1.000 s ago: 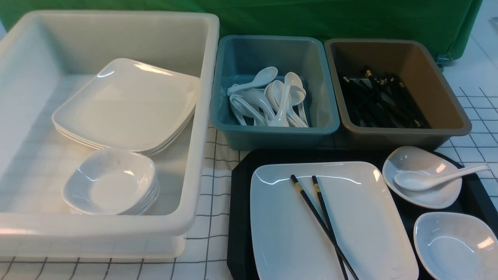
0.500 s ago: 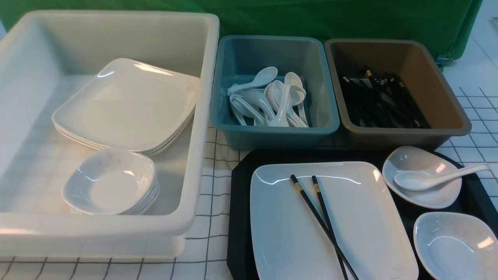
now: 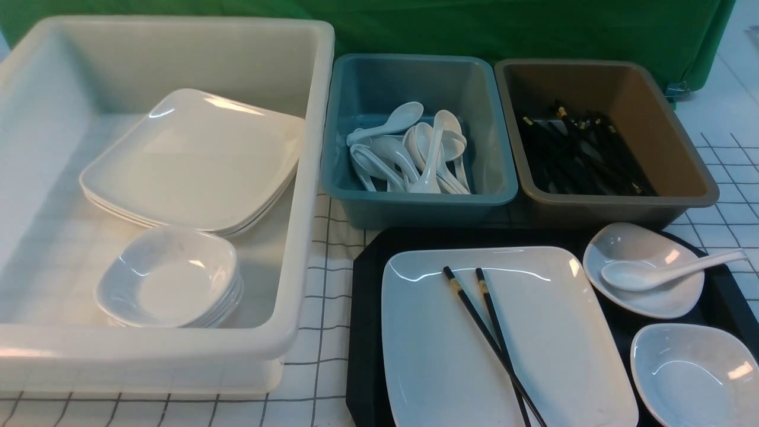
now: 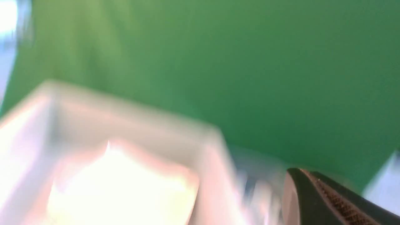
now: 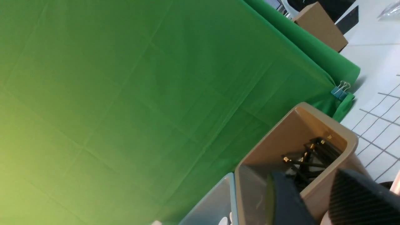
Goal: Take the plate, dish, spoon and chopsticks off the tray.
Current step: Use the right arm to grab a soup spoon from the plate
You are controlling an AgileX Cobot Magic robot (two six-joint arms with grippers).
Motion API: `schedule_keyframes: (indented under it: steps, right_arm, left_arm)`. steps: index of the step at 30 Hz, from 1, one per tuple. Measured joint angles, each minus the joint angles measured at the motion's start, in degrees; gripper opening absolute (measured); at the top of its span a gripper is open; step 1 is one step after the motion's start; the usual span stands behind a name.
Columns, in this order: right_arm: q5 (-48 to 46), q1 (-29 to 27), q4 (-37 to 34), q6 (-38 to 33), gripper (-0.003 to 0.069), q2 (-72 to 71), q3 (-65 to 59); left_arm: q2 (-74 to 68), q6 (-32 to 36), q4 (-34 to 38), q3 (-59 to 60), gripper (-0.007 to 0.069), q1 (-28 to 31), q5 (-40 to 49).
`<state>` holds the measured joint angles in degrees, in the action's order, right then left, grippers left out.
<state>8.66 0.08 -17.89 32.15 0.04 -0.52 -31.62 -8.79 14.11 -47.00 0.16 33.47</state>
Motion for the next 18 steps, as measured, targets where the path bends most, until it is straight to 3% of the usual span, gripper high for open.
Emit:
schedule_keyframes:
  steps: [3, 6, 11, 16, 18]
  right_arm:
    - [2.7, 0.0, -0.1, 0.5, 0.0237, 0.0, -0.1]
    - [3.4, 0.1, 1.5, -0.8, 0.0190, 0.0, 1.0]
    - [-13.2, 3.0, 6.5, -13.0, 0.0022, 6.0, 15.3]
    - [-28.8, 6.2, 7.4, -23.1, 0.0010, 20.2, 29.2]
    - [-36.8, 6.9, 8.9, -26.6, 0.0010, 28.6, 35.7]
  left_arm:
    - [-9.3, 6.1, 4.2, -3.4, 0.0005, 0.0, 12.5]
    - [-16.6, 11.3, 7.7, -3.8, 0.0005, 0.0, 17.3]
    - [-25.4, 17.9, 10.0, -4.0, 0.0005, 0.0, 18.9]
    - [-29.1, 21.9, 13.1, -4.1, -0.0007, -1.0, 18.5]
    - [-29.8, 22.8, 13.1, -4.1, -0.0010, -3.8, 18.3]
